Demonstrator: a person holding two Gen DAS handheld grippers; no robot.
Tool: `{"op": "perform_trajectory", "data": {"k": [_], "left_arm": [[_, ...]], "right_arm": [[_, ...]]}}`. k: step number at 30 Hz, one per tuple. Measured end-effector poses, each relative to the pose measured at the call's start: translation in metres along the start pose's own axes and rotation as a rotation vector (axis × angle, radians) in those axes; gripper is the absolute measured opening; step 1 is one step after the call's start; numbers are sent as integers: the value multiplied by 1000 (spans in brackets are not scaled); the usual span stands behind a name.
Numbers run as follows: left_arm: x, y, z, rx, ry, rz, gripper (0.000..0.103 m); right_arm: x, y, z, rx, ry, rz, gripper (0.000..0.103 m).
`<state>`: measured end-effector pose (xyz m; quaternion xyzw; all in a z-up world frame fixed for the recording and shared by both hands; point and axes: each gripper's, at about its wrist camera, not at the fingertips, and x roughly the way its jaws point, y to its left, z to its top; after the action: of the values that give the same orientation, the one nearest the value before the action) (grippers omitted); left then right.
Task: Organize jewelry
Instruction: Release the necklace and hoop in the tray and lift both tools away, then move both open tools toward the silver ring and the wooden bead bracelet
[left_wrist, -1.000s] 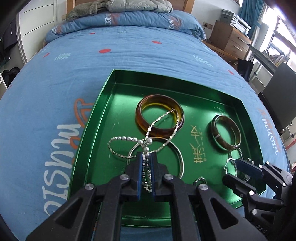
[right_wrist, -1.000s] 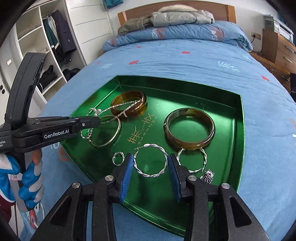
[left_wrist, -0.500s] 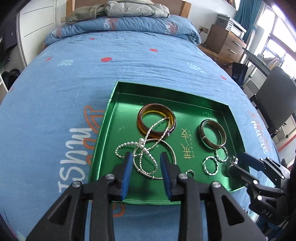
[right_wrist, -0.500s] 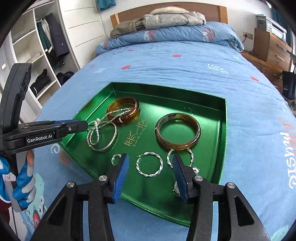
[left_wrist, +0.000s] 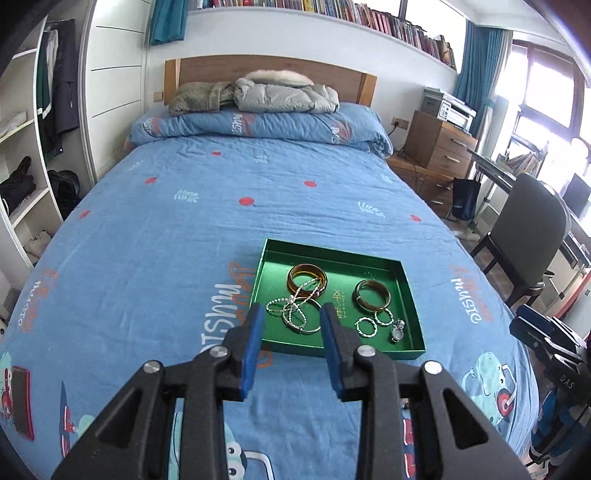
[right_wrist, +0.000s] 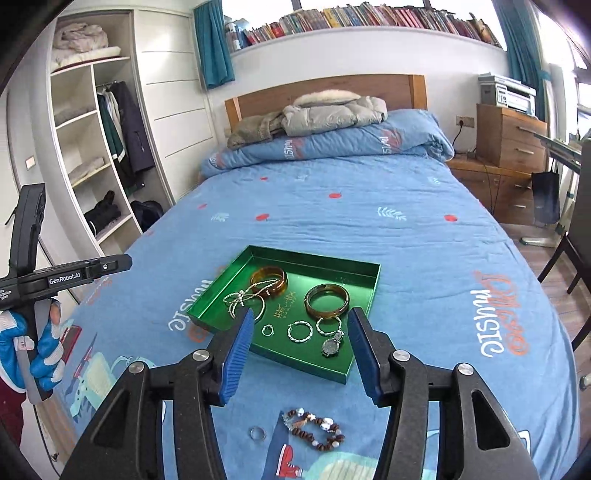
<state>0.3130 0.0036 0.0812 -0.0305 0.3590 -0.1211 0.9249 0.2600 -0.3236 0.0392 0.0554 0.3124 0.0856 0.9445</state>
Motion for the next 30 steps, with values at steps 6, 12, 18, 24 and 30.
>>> {"op": "perform_trajectory", "data": {"k": [6,12,18,24,30], "left_arm": [[-71,5,-25,-38,-62,33,38],[-119,0,-59,-37,-92,78,39],[-132,-11,-93,-41,-95,82,38],[-126,-24,-113,-30,-84,69,38],[-108,-34,-125,-12,-63,57,39]], "right_arm": [[-68,3,-11,-17,-57,-3,55],[-120,2,-27,-31,-99,9,57],[-149,-1,-45,-54,-103,7,57],[-165,-10,-59,-43,-115,3,57],[-160,-23,-77,-3,-98,-1,57]]}}
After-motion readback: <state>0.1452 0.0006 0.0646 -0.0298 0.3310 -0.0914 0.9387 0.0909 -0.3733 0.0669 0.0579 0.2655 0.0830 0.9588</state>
